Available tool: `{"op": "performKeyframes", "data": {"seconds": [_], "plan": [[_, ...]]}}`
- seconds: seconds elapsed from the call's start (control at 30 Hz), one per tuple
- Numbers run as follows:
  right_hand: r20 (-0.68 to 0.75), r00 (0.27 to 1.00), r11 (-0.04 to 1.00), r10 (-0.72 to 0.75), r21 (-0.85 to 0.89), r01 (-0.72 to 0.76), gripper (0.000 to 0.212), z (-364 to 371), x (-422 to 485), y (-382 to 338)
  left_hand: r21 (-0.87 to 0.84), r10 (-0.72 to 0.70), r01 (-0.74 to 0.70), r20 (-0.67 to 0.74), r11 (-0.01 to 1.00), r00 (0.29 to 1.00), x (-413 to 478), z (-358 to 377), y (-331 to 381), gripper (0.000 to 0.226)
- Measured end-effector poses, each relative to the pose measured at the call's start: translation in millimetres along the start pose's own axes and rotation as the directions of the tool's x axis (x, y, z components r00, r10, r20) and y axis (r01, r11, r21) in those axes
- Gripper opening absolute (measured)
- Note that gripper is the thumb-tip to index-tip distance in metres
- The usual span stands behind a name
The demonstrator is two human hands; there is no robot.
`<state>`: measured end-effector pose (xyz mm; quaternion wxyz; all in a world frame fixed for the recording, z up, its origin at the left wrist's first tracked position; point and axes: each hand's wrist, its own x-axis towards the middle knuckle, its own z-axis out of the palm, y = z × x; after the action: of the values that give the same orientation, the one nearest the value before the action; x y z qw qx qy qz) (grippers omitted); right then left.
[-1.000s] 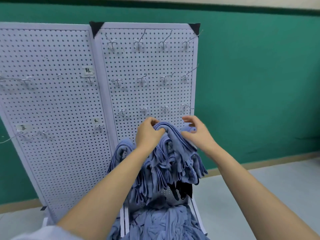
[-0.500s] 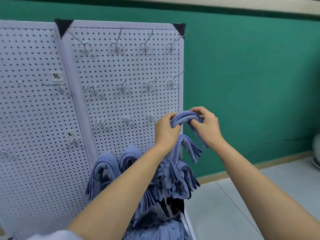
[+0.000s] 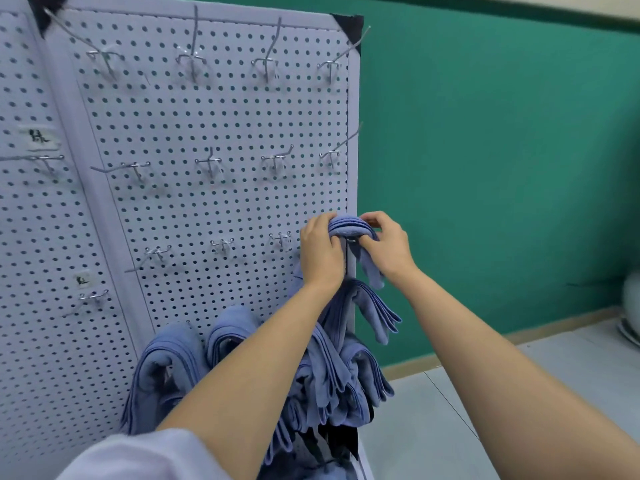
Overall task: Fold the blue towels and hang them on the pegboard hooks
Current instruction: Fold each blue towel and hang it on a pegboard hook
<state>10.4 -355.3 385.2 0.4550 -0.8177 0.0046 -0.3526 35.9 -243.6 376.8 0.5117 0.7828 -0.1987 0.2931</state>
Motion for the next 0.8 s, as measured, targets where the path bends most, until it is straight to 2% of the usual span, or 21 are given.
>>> {"op": "performKeyframes", "data": {"seconds": [0.13, 0.2, 0.27, 0.37, 0.43, 0.57, 0.67, 0.8], "plan": [[0.022, 1.000, 0.999, 0.006, -0.035, -0.005, 0.036, 5, -3, 13, 0.019, 0.048, -0.048, -0.001, 0.999, 0.999, -11, 4, -11, 0.050], [0.036, 0.999, 0.997, 0.017, -0.072, -0.014, 0.037, 4, -6, 18, 0.100, 0.003, -0.002, -0.015, 0.995, 1.000, -20, 5, -16, 0.052], [-0.003, 0.999, 0.976, 0.032, -0.217, -0.032, 0.037, 1, -9, 22, 0.193, -0.063, 0.068, -0.031, 0.979, 0.998, -29, 6, -22, 0.054], [-0.102, 0.994, 0.924, 0.033, -0.376, -0.069, 0.035, -5, -12, 25, 0.222, -0.140, 0.138, -0.007, 0.965, 0.990, -35, 7, -25, 0.056], [-0.072, 0.994, 0.919, 0.085, -0.381, -0.106, 0.031, -4, -14, 30, 0.178, -0.199, 0.189, 0.038, 0.966, 0.979, -36, 9, -24, 0.057], [0.109, 0.983, 0.943, 0.145, -0.317, -0.104, 0.028, -1, -24, 38, 0.093, -0.223, 0.212, 0.127, 0.973, 0.966, -40, 7, -23, 0.061], [0.114, 0.982, 0.953, 0.152, -0.280, -0.115, 0.039, -6, -34, 30, 0.078, -0.275, 0.265, 0.177, 0.961, 0.945, -46, -5, -22, 0.063], [0.127, 0.983, 0.964, 0.134, -0.248, -0.100, 0.035, -18, -61, 4, 0.085, -0.281, 0.270, 0.180, 0.959, 0.943, -64, -39, -10, 0.048]]}}
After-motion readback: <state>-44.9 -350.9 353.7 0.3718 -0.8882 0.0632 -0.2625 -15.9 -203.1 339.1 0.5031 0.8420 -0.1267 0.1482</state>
